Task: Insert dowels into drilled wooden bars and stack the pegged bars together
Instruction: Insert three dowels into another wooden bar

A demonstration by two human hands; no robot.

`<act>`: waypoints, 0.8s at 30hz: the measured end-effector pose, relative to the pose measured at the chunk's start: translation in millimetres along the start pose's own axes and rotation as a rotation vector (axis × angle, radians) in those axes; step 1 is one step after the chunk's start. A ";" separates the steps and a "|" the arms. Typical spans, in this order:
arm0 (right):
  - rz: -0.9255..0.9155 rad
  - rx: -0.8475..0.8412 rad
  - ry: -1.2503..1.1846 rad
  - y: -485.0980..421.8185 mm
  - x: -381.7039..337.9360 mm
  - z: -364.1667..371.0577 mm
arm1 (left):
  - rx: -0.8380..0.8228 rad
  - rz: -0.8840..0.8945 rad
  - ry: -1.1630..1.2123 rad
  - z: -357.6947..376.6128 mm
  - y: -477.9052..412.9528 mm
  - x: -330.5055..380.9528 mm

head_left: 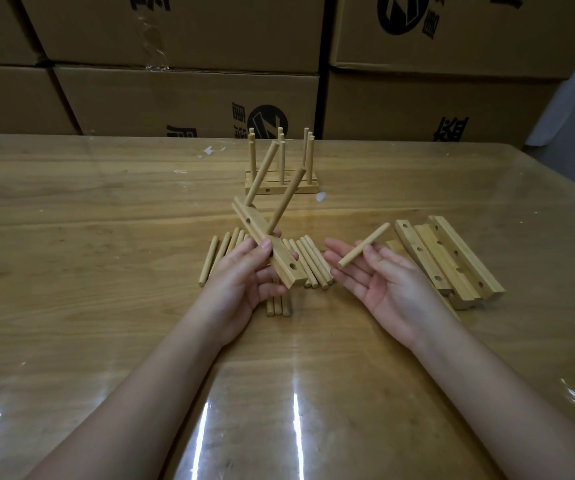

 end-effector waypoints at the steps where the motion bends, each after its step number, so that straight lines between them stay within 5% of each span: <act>1: 0.011 -0.002 -0.017 0.4 0.4 -0.1 | 0.001 0.001 -0.003 0.5 -0.2 0.2; 12: 0.030 -0.008 0.126 4.4 0.5 0.9 | 0.014 0.001 -0.043 0.3 0.7 0.0; 24: -0.034 -0.131 0.700 12.8 -1.7 18.9 | 0.062 -0.002 0.021 -8.8 -1.0 -1.2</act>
Point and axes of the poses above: each hand's wrist, its own y-axis away from the middle knuckle, its own z-axis out of the palm, x = y × z, the point moved 10 cm from there along -y, towards the middle knuckle, and after that the axes turned 8 degrees about -z, right-handed, at the moved point
